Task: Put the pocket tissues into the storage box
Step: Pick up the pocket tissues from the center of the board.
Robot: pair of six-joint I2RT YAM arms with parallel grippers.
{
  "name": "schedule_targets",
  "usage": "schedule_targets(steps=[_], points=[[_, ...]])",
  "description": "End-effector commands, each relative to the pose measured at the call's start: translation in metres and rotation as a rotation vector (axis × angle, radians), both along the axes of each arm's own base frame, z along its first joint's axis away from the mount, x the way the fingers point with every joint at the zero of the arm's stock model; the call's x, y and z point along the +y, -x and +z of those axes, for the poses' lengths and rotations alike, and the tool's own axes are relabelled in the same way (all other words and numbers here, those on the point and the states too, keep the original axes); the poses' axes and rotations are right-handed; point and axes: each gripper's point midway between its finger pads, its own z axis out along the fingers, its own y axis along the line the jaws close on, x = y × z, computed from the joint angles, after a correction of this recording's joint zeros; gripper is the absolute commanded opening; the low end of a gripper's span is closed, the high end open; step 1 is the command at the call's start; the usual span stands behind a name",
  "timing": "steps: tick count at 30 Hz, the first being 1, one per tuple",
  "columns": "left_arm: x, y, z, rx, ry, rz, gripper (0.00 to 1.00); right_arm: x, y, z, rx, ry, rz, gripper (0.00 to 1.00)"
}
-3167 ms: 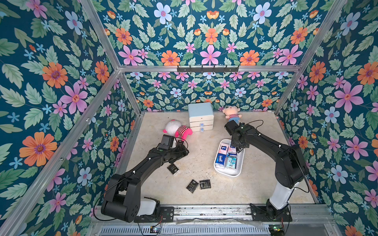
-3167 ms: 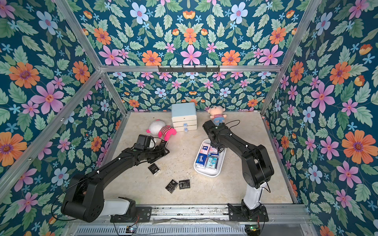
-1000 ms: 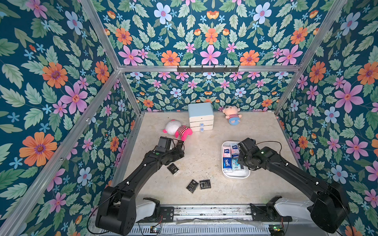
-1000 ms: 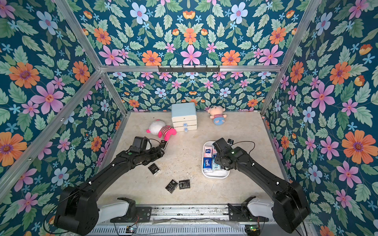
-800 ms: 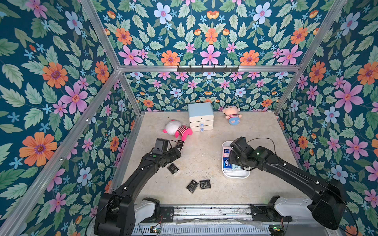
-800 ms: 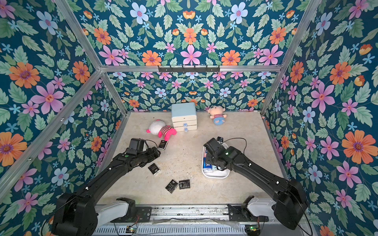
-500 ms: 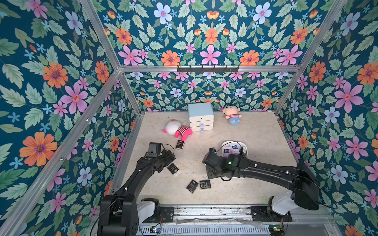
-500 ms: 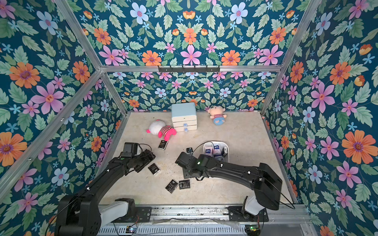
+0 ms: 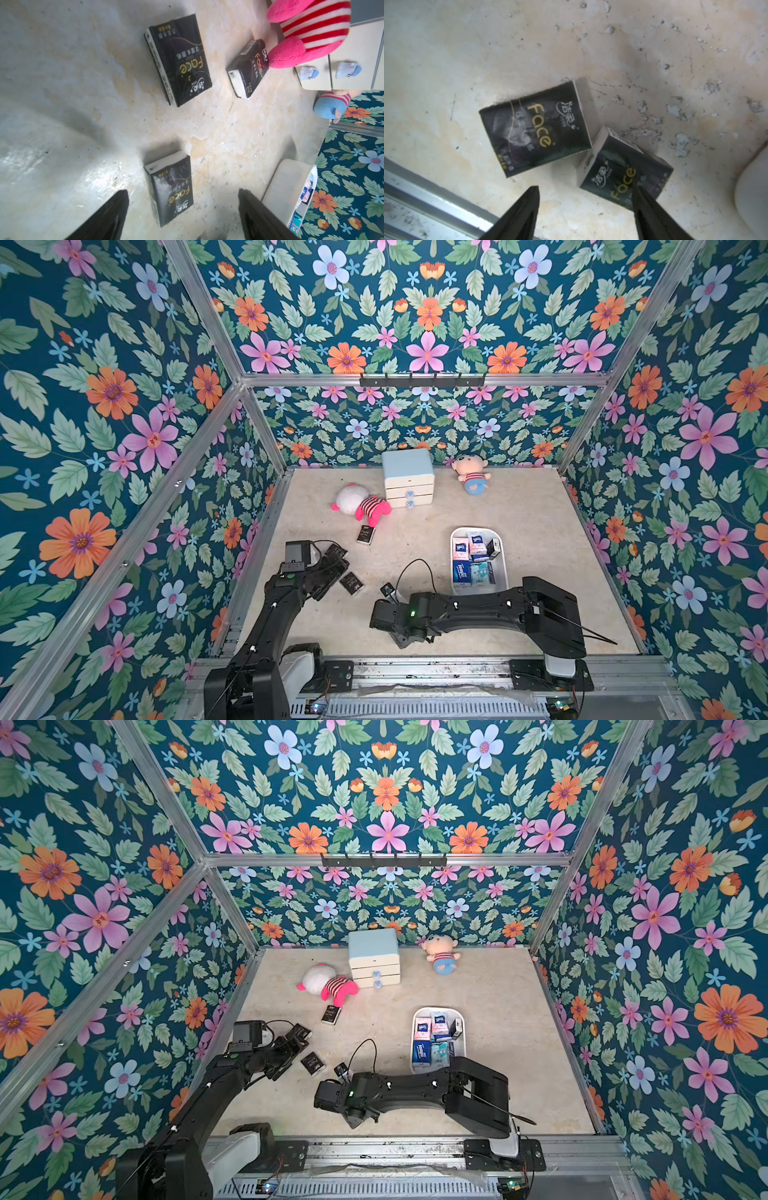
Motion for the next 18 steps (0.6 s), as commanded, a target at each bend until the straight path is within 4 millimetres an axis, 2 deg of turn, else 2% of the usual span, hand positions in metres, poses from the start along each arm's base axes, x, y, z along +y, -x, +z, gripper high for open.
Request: schedule_targets(steps=[1,7,11,15,18], points=[[-0.001,0.005,0.004,0.005,-0.003,-0.021,0.88,-0.015,-0.01,-0.003,-0.062,0.085,0.005,0.76],[-0.002,0.006,0.007,-0.004,0.0,-0.027,0.88,-0.033,-0.026,-0.012,-0.125,0.172,-0.031,0.76],[-0.003,0.005,0.008,-0.01,0.007,-0.027,0.88,-0.042,-0.049,-0.012,-0.127,0.15,-0.143,0.76],[-0.003,0.004,0.009,-0.016,0.014,-0.026,0.88,-0.035,-0.068,-0.006,-0.102,0.07,-0.223,0.75],[-0.004,0.003,0.011,-0.023,0.02,-0.024,0.88,-0.03,-0.076,-0.002,-0.078,0.018,-0.259,0.75]])
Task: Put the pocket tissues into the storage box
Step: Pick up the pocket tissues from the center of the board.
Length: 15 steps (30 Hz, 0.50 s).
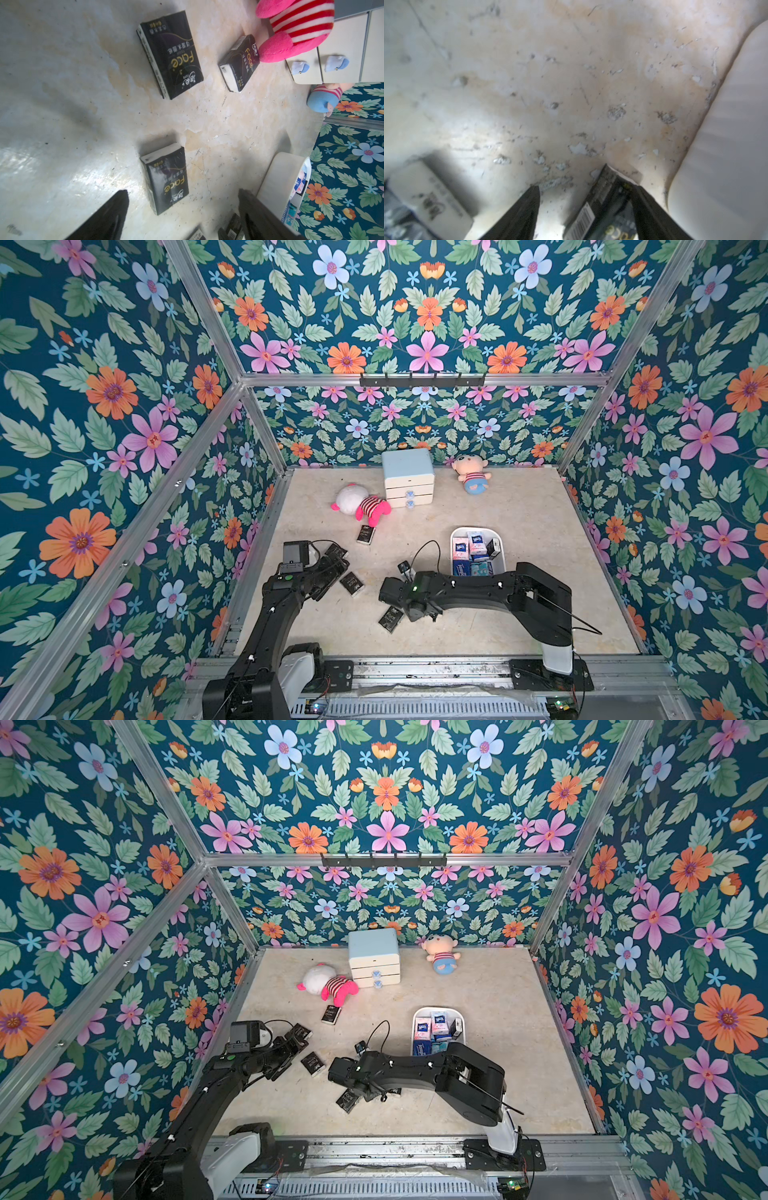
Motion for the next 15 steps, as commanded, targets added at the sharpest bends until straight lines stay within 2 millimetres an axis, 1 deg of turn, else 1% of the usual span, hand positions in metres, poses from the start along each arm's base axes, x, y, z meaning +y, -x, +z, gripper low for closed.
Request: schedule_targets(steps=[1,3,6,8,10,12,15], points=[[-0.001,-0.002,0.003,-0.016,0.008,-0.003,0.88,0.009,-0.007,0.009,-0.002,-0.071,-0.052,0.75],[-0.002,-0.002,0.004,-0.024,0.016,0.002,0.88,0.007,-0.009,0.015,-0.003,-0.085,-0.087,0.75],[-0.003,-0.002,0.006,-0.033,0.024,0.004,0.88,-0.001,-0.008,0.028,0.004,-0.102,-0.176,0.77],[-0.003,-0.002,0.006,-0.035,0.028,0.002,0.88,-0.006,-0.003,0.032,0.021,-0.112,-0.217,0.82],[-0.005,-0.002,0.006,-0.036,0.035,-0.002,0.88,-0.008,0.002,0.032,0.046,-0.118,-0.234,0.85],[-0.006,-0.003,0.006,-0.035,0.042,-0.005,0.88,-0.009,0.007,0.028,0.08,-0.127,-0.25,0.86],[-0.008,-0.004,0.005,-0.033,0.057,-0.015,0.88,-0.019,0.009,0.019,0.096,-0.115,-0.297,0.86]])
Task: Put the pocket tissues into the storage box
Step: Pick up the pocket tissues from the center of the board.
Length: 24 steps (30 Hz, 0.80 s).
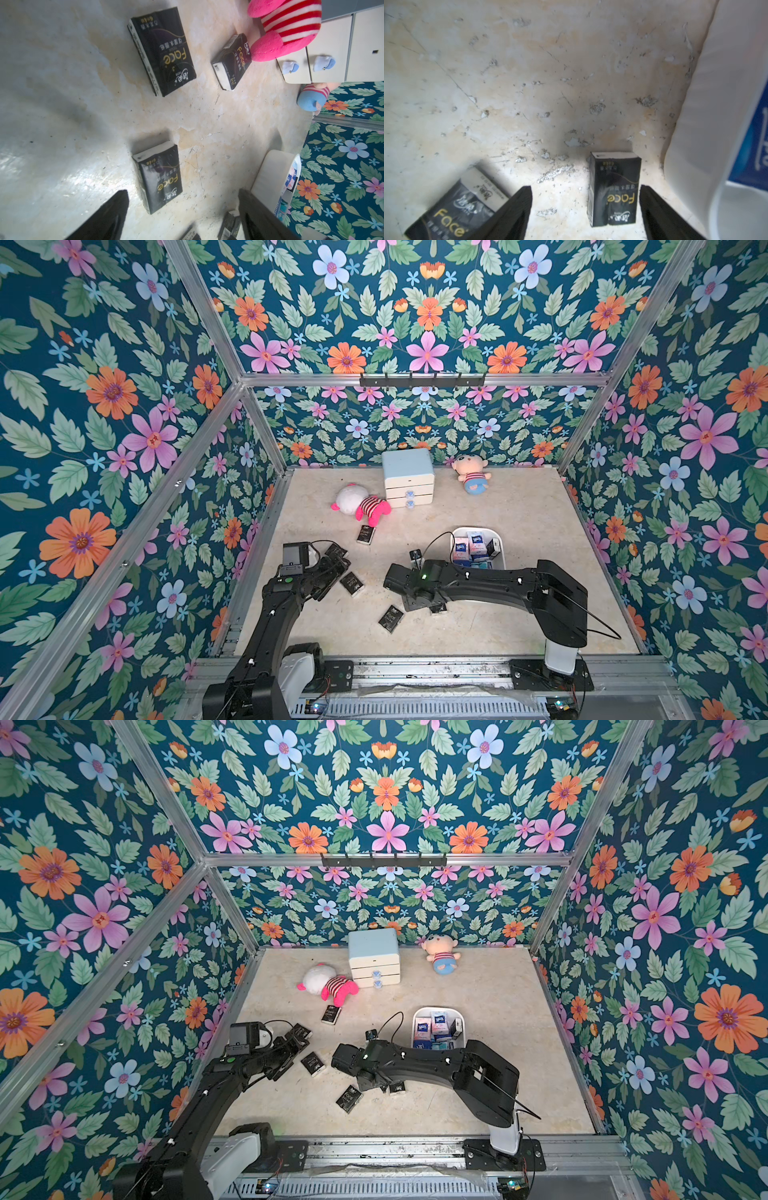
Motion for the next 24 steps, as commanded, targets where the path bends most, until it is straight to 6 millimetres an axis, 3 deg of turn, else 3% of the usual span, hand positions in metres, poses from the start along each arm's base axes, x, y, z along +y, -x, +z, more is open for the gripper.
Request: schedule_targets(steps=[1,13,19,22,24], points=[[-0.004,-0.004,0.003,-0.02,0.021,-0.018,0.88,-0.015,0.006,-0.007,0.044,0.008,-0.081,0.86],[-0.007,0.0,0.001,-0.014,0.03,-0.04,0.88,-0.015,0.005,-0.039,0.09,-0.031,-0.101,0.77],[-0.007,0.0,0.001,-0.014,0.028,-0.044,0.88,-0.016,-0.002,-0.041,0.066,-0.026,-0.115,0.58],[-0.007,0.001,0.001,-0.015,0.022,-0.047,0.88,-0.017,-0.005,-0.035,0.045,-0.025,-0.119,0.46],[-0.008,0.001,0.0,-0.015,0.024,-0.052,0.88,-0.014,-0.008,-0.026,0.027,-0.046,-0.123,0.44]])
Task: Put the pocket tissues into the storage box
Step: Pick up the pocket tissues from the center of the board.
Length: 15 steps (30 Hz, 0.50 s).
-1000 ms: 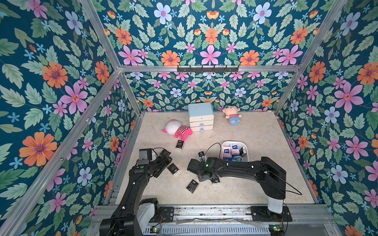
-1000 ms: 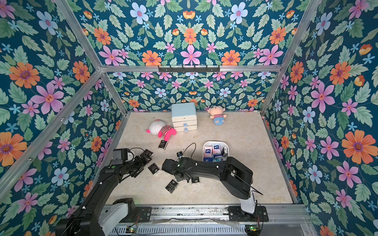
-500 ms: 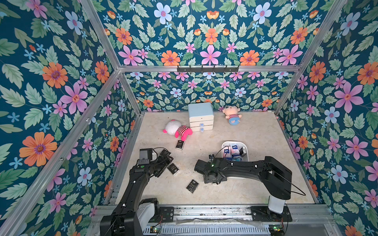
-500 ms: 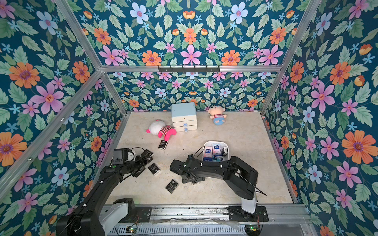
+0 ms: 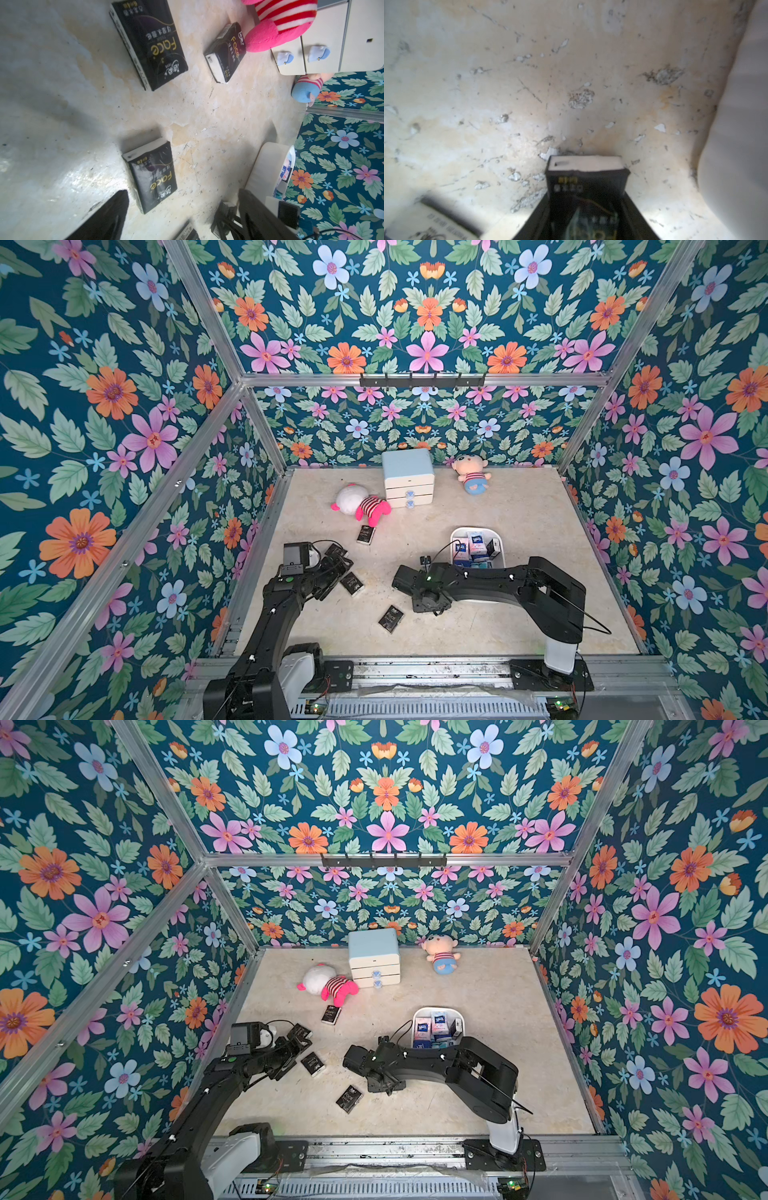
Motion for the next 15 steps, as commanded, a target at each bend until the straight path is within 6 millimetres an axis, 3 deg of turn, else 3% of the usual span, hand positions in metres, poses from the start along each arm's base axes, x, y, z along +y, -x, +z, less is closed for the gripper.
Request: schedule_targets(steps=[1,9,11,15], points=[[-0.001,0.002,0.0,-0.003,-0.003,-0.017,0.88,-0.002,-0.008,0.017,-0.055,-0.004,-0.014,0.44],[-0.011,0.0,0.003,-0.004,0.038,-0.078,0.88,-0.003,-0.033,0.078,-0.127,-0.181,-0.062,0.41],[-0.013,-0.003,0.006,-0.016,0.049,-0.083,0.88,-0.013,-0.04,0.095,-0.148,-0.224,-0.082,0.41],[-0.017,-0.007,0.013,-0.04,0.055,-0.097,0.88,-0.052,-0.054,0.107,-0.156,-0.243,-0.144,0.4]])
